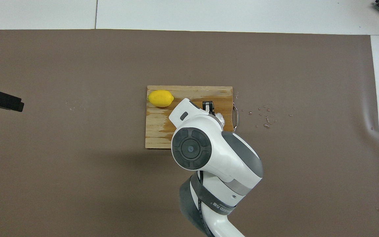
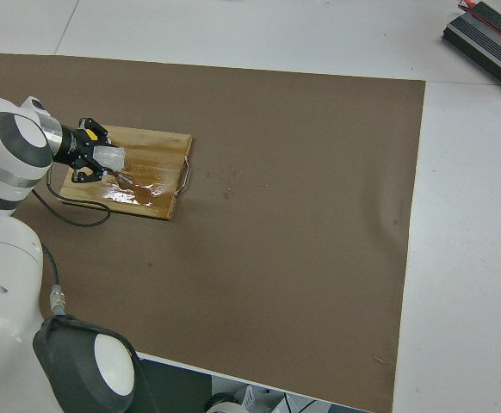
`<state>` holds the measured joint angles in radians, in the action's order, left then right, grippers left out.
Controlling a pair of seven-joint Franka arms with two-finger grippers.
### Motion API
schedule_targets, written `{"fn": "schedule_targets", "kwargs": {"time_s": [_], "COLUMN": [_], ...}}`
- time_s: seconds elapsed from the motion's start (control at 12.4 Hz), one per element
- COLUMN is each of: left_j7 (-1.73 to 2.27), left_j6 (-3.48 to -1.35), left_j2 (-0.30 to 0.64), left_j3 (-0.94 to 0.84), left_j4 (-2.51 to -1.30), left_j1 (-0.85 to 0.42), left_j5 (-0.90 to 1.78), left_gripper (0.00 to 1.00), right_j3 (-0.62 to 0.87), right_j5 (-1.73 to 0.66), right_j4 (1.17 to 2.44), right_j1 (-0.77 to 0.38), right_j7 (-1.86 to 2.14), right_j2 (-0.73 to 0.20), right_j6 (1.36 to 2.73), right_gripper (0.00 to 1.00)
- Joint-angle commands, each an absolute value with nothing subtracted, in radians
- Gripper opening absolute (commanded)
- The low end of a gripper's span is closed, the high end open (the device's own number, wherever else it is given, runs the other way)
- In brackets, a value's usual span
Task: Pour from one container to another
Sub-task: 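Tilt the white cup with the right gripper over the metal cup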
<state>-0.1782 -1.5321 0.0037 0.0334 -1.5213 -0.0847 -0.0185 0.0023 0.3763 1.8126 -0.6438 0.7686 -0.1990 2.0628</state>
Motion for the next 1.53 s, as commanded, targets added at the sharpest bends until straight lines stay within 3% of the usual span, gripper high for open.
{"fn": "schedule_targets", "kwargs": {"time_s": [0.0,0.73,1.21,1.45], "left_j7": [-0.179,-0.179,-0.179,-0.179], "left_j6": [-1.522,-1.522,-1.522,-1.523], "left_j2": [-0.008,-0.008,-0.008,-0.008], "left_j3": [0.034,0.034,0.034,0.034], "left_j4": [-1.532,-1.532,-1.532,-1.532], "left_j1": [-0.080,-0.080,-0.080,-0.080], "left_j5": [-0.012,-0.012,-0.012,-0.012], "left_gripper": [1.00,1.00,1.00,1.00], "right_j3": [0.008,0.008,0.006,0.006], "right_j5": [0.407,0.326,-0.062,-0.275], "right_j4": [1.850,1.848,1.842,1.842], "right_j1": [-0.635,-0.578,-0.453,-0.313], "right_j7": [0.739,0.750,1.015,1.275], "right_j2": [-0.170,-0.179,-0.160,-0.153], "right_j6": [2.089,2.152,2.184,2.168], "right_gripper": [0.12,0.12,0.12,0.12]}}
